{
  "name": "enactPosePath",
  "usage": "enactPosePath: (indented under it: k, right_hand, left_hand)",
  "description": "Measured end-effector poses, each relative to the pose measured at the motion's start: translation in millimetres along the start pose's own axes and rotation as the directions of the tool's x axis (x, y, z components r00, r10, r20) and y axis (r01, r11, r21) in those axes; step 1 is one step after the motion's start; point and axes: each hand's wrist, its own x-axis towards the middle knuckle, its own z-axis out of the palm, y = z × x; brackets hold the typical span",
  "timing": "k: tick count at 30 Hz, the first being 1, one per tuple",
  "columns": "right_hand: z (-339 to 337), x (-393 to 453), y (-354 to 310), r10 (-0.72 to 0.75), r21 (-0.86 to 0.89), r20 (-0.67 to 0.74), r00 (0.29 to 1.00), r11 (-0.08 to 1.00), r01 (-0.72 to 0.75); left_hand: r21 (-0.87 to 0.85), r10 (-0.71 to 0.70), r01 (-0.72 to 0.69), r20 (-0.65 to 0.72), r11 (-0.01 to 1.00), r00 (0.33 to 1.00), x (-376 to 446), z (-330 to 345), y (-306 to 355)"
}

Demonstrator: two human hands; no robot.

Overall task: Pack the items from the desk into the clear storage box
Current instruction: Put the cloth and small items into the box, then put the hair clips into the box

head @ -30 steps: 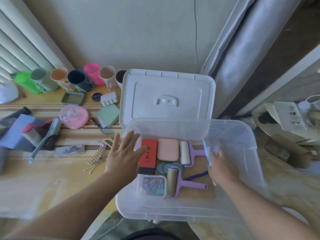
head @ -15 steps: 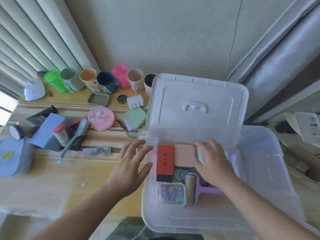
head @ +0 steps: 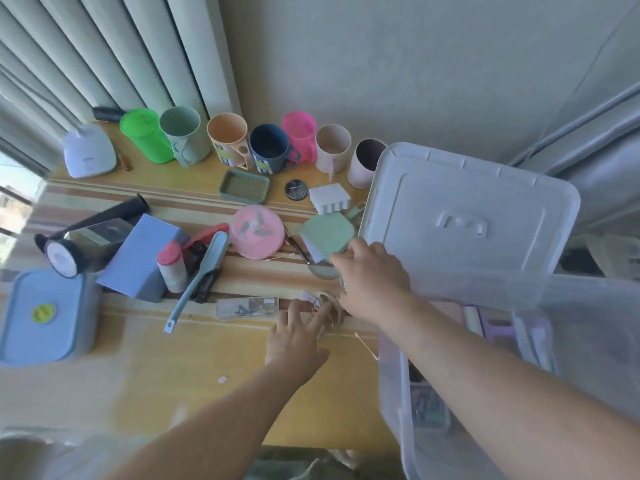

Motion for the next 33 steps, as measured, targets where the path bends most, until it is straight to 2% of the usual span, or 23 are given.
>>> enactPosePath:
  k: [4, 9, 11, 14, 18, 20, 23, 27, 30, 33]
  right_hand:
    - [14, 32, -8, 0.107, -0.119, 0.194, 0.975, 0.989, -0.085]
    - [46, 50, -20, 0.368, -0.118, 0.380, 0.849, 0.929, -0.350]
    - [62, 48, -18, 0.408, -0.080, 0.363, 0.838, 0.909, -0.408]
    - [75, 40, -9, 0.403, -0.020, 0.265, 0.876, 0.910, -0.413]
    - [68, 34, -5, 0.470, 0.011, 0.269, 0.841, 0.871, -0.490]
    - [62, 31, -7, 0.447, 0.045, 0.278, 0.850, 0.878, -0.476]
    - [48, 24, -20, 0.359, 0.121, 0.222, 0.906, 0.912, -0.391]
    - [12, -4, -38, 0.206, 0.417, 0.045, 0.977, 0.885, -0.206]
    - [-29, -57, -25, 0.152, 0.560, -0.140, 0.978, 0.827, -0.049]
    - [-64, -121, 15, 0.185, 0.573, -0.285, 0.940, 0.819, 0.013]
  left_hand:
    - [0.075, 0.049, -0.051, 0.030, 0.996, 0.998, 9, -3, -23]
    - [0.008, 0.042, -0.042, 0.048, 0.999, 0.998, 5, -15, -69]
    - [-0.039, 0.041, -0.040, 0.036, 0.998, 0.999, -2, -18, -81]
    - [-0.171, 0.055, -0.064, -0.053, 0.983, 0.997, -16, -20, -96]
    - [-0.309, 0.021, -0.073, -0.168, 0.948, 0.986, -28, -33, -109]
    - [-0.342, 0.014, -0.083, -0.199, 0.936, 0.980, -34, -43, -111]
    - [-0.388, -0.024, -0.068, -0.227, 0.919, 0.974, -41, -57, -114]
    - [-0.429, -0.037, -0.101, -0.301, 0.898, 0.953, -43, -80, -105]
    - [-0.449, -0.025, -0.142, -0.346, 0.882, 0.938, -46, -108, -79]
    - [-0.437, 0.030, -0.219, -0.398, 0.872, 0.917, -53, -140, -32]
